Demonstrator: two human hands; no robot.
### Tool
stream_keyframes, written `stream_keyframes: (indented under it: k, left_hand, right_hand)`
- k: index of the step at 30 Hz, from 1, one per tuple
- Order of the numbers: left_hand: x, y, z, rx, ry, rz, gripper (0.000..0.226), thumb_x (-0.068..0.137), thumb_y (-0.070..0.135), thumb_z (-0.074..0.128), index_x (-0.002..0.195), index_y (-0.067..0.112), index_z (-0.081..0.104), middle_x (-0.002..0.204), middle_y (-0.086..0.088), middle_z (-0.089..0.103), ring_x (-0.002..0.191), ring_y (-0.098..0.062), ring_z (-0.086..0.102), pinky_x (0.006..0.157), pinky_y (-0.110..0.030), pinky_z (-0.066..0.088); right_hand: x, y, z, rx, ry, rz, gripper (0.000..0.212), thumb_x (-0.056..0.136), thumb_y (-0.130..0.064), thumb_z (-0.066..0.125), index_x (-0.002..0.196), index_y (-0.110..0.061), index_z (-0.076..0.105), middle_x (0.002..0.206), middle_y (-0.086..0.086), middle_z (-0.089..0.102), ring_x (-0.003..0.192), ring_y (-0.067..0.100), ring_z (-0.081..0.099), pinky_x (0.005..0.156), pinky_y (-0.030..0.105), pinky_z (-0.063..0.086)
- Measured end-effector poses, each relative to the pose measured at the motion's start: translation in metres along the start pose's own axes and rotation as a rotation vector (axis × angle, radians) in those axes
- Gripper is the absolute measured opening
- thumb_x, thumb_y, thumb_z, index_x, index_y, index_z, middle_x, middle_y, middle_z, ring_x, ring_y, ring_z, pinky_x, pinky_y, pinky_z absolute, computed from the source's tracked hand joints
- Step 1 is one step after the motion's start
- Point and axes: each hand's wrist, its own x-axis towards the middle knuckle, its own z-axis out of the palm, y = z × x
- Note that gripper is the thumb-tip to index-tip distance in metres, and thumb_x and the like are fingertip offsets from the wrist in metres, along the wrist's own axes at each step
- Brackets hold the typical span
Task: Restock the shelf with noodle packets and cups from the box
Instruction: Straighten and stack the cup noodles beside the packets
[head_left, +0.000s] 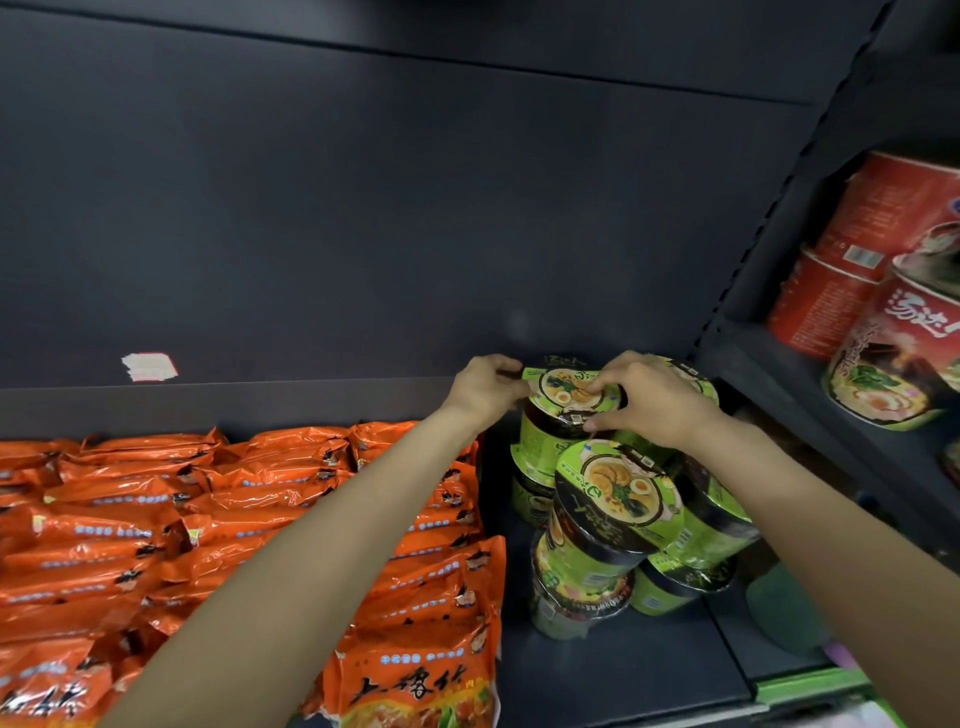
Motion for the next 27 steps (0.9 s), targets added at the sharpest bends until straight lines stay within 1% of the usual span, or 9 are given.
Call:
stream_keyframes:
  k: [2,4,7,10,14,17,20,23,27]
  left_hand:
    - [-0.005,0.002,0.000,0.019,-0.041,-0.004,0.044,0.086,0.022,0.067,0.126,0.010,0.052,0.103,-0.005,0.066,0.085,-0.017,0.064,0.061,-0.018,0.046]
    - [-0.008,0.002,0.002,0.014,-0.108,-0.063,0.046,0.088,0.025,0.065,0.130,0.018,0.047,0.110,-0.006,0.066,0.085,-0.018,0.066,0.066,-0.023,0.050]
    - [-0.009,0.004,0.006,-0.131,-0.203,-0.191,0.047,0.092,0.022,0.061,0.135,0.022,0.041,0.121,-0.011,0.062,0.071,-0.016,0.069,0.068,-0.026,0.056]
    - [-0.005,0.006,0.007,-0.215,-0.144,-0.197,0.040,0.091,0.012,0.060,0.129,0.015,0.047,0.110,-0.012,0.067,0.060,-0.012,0.069,0.064,-0.024,0.057]
    - [0.002,0.012,0.002,-0.204,-0.040,-0.154,0.039,0.090,0.007,0.061,0.128,0.009,0.051,0.103,-0.016,0.070,0.052,-0.009,0.068,0.053,-0.019,0.056]
    - [-0.001,0.013,0.000,-0.166,-0.014,-0.115,0.041,0.089,0.012,0.063,0.129,0.008,0.052,0.102,-0.011,0.069,0.060,-0.007,0.066,0.060,-0.020,0.054]
    - [-0.008,0.013,-0.001,-0.047,-0.063,-0.074,0.042,0.088,0.023,0.065,0.128,0.013,0.054,0.105,-0.005,0.066,0.079,-0.012,0.062,0.069,-0.024,0.050]
    - [-0.012,0.011,-0.001,0.022,-0.140,-0.108,0.049,0.090,0.028,0.063,0.135,0.024,0.045,0.121,-0.005,0.061,0.099,-0.020,0.061,0.081,-0.033,0.050]
    - [-0.012,0.007,0.001,-0.065,-0.209,-0.188,0.048,0.093,0.026,0.059,0.138,0.023,0.043,0.122,-0.011,0.062,0.093,-0.023,0.066,0.078,-0.030,0.053]
  right_hand:
    - [-0.001,0.001,0.002,0.031,0.041,-0.011,0.045,0.075,-0.040,0.075,0.115,-0.022,0.064,0.126,0.000,0.047,0.122,0.020,0.040,0.099,0.032,0.034]
    - [0.000,0.000,0.005,0.071,0.058,-0.017,0.040,0.075,-0.038,0.075,0.110,-0.022,0.064,0.124,0.000,0.048,0.118,0.019,0.043,0.093,0.026,0.033]
    - [-0.001,-0.005,0.006,0.105,0.040,0.011,0.040,0.076,-0.040,0.074,0.110,-0.022,0.060,0.114,-0.001,0.053,0.103,0.017,0.049,0.079,0.026,0.034]
    - [-0.004,-0.008,0.002,0.133,0.011,0.060,0.043,0.076,-0.040,0.074,0.110,-0.022,0.056,0.101,-0.004,0.055,0.095,0.016,0.052,0.067,0.029,0.033]
    - [-0.006,-0.006,-0.003,0.148,-0.039,0.075,0.056,0.075,-0.026,0.078,0.124,-0.023,0.053,0.123,-0.002,0.054,0.122,0.018,0.048,0.083,0.023,0.034]
    - [-0.007,-0.005,-0.002,0.128,-0.006,0.101,0.061,0.075,-0.025,0.078,0.130,-0.022,0.052,0.134,0.006,0.053,0.127,0.021,0.046,0.096,0.028,0.036]
    - [-0.006,-0.007,0.005,0.112,0.037,0.055,0.055,0.074,-0.032,0.078,0.125,-0.024,0.058,0.128,0.006,0.055,0.122,0.023,0.048,0.098,0.030,0.036]
    - [-0.008,-0.012,0.006,0.175,0.004,-0.006,0.051,0.078,-0.029,0.075,0.126,-0.025,0.058,0.133,0.003,0.047,0.126,0.019,0.042,0.099,0.022,0.029]
    - [-0.005,-0.015,0.004,0.185,-0.042,-0.031,0.052,0.081,-0.022,0.073,0.130,-0.026,0.055,0.139,0.001,0.045,0.128,0.017,0.042,0.093,0.016,0.027]
